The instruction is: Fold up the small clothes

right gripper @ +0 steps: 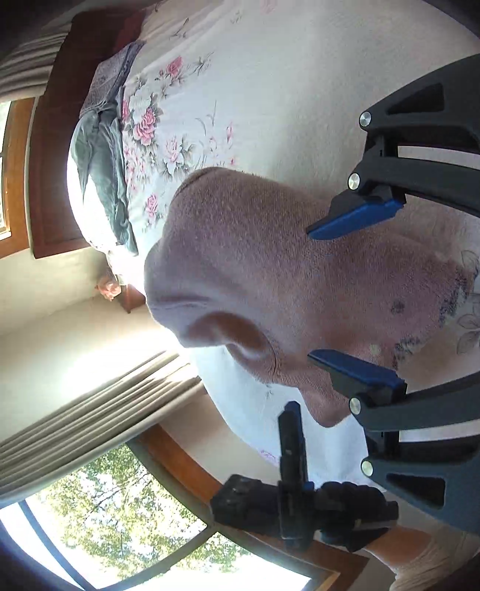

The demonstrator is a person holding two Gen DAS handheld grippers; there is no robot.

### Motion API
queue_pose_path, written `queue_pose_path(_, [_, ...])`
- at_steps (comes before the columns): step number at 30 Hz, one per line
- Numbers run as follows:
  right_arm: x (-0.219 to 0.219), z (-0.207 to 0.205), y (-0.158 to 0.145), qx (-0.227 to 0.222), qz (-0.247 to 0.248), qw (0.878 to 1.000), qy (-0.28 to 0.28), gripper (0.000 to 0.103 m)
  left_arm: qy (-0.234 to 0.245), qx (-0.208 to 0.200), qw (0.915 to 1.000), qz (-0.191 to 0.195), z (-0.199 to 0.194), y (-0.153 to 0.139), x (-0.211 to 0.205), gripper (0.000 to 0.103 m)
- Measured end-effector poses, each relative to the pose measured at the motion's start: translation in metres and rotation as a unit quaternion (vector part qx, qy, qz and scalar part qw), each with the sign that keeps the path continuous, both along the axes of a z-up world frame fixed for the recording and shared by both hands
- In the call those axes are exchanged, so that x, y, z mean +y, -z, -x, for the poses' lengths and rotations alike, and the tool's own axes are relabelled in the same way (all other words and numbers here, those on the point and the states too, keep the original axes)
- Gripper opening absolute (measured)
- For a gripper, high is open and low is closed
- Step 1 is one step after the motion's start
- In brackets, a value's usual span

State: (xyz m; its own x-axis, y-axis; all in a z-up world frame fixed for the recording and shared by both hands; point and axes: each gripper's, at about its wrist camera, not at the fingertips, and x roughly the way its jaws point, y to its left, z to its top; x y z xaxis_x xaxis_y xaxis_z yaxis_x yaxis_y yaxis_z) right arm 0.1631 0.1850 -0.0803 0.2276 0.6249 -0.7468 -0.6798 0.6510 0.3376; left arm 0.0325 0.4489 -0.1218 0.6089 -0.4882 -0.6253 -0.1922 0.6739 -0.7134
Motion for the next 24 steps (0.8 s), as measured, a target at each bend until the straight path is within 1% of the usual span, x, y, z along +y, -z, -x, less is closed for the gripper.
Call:
queue_pose_path(1, [-0.005,-0.006,0.001,-0.001,-0.001,1.000,0.008,0.063,-0.001,0.008,0.9999,-0.009,0.004,0.002,-0.008,0.049])
queue_pose_path(3, [-0.009,-0.015,0.008,-0.001,0.002,1.000,0.016,0.063,-0.003,0.034,0.9989,-0.031,0.011,0.011,-0.019,0.050])
queue_pose_path(4, [-0.008,-0.018,0.011,0.001,0.004,1.000,0.017,0.063,-0.006,0.042,0.9984,-0.037,0.014,0.017,-0.022,0.046])
queue_pose_path(5, [-0.004,-0.019,0.015,0.003,0.007,1.000,0.018,0.063,-0.012,0.049,0.9979,-0.042,0.015,0.023,-0.023,0.034])
queue_pose_path(6, [0.001,-0.023,0.018,0.004,0.013,1.000,0.018,0.063,-0.015,0.059,0.9971,-0.045,0.016,0.030,-0.023,0.024])
queue_pose_path(7, [0.004,-0.025,0.023,0.005,0.020,1.000,0.019,0.063,-0.021,0.067,0.9964,-0.048,0.018,0.035,-0.022,0.017])
queue_pose_path(9, [0.010,-0.030,0.035,0.009,0.034,0.999,0.025,0.065,-0.039,0.073,0.9954,-0.048,0.025,0.042,-0.018,0.013])
queue_pose_path(10, [0.011,-0.032,0.043,0.015,0.038,0.999,0.027,0.069,-0.048,0.074,0.9954,-0.037,0.029,0.047,-0.015,0.012])
queue_pose_path(11, [0.013,-0.034,0.049,0.022,0.039,0.999,0.029,0.071,-0.054,0.074,0.9953,-0.033,0.033,0.050,-0.015,0.012])
queue_pose_path(13, [0.014,-0.040,0.060,0.036,0.046,0.998,0.030,0.073,-0.059,0.074,0.9945,-0.044,0.041,0.054,-0.018,0.012])
queue_pose_path(15, [0.015,-0.041,0.066,0.045,0.044,0.998,0.024,0.074,-0.051,0.075,0.9946,-0.050,0.045,0.056,-0.024,0.011])
queue_pose_path(18, [0.011,-0.043,0.060,0.061,0.037,0.997,0.015,0.074,-0.039,0.063,0.9961,-0.048,0.042,0.045,-0.020,0.013])
queue_pose_path(19, [0.009,-0.046,0.056,0.073,0.030,0.997,0.016,0.073,-0.035,0.058,0.9966,-0.048,0.039,0.039,-0.016,0.016])
queue_pose_path(20, [0.005,-0.050,0.050,0.080,0.017,0.996,0.018,0.073,-0.034,0.053,0.9964,-0.056,0.037,0.032,-0.011,0.019])
queue_pose_path(22, [-0.002,-0.060,0.033,0.082,-0.013,0.996,0.024,0.073,-0.038,0.037,0.9951,-0.083,0.029,0.015,0.000,0.030])
queue_pose_path(23, [-0.004,-0.069,0.026,0.085,-0.023,0.996,0.028,0.073,-0.041,0.029,0.9947,-0.090,0.022,0.008,0.008,0.034])
queue_pose_path(24, [-0.006,-0.078,0.020,0.085,-0.029,0.995,0.035,0.073,-0.047,0.023,0.9941,-0.095,0.013,0.002,0.016,0.034])
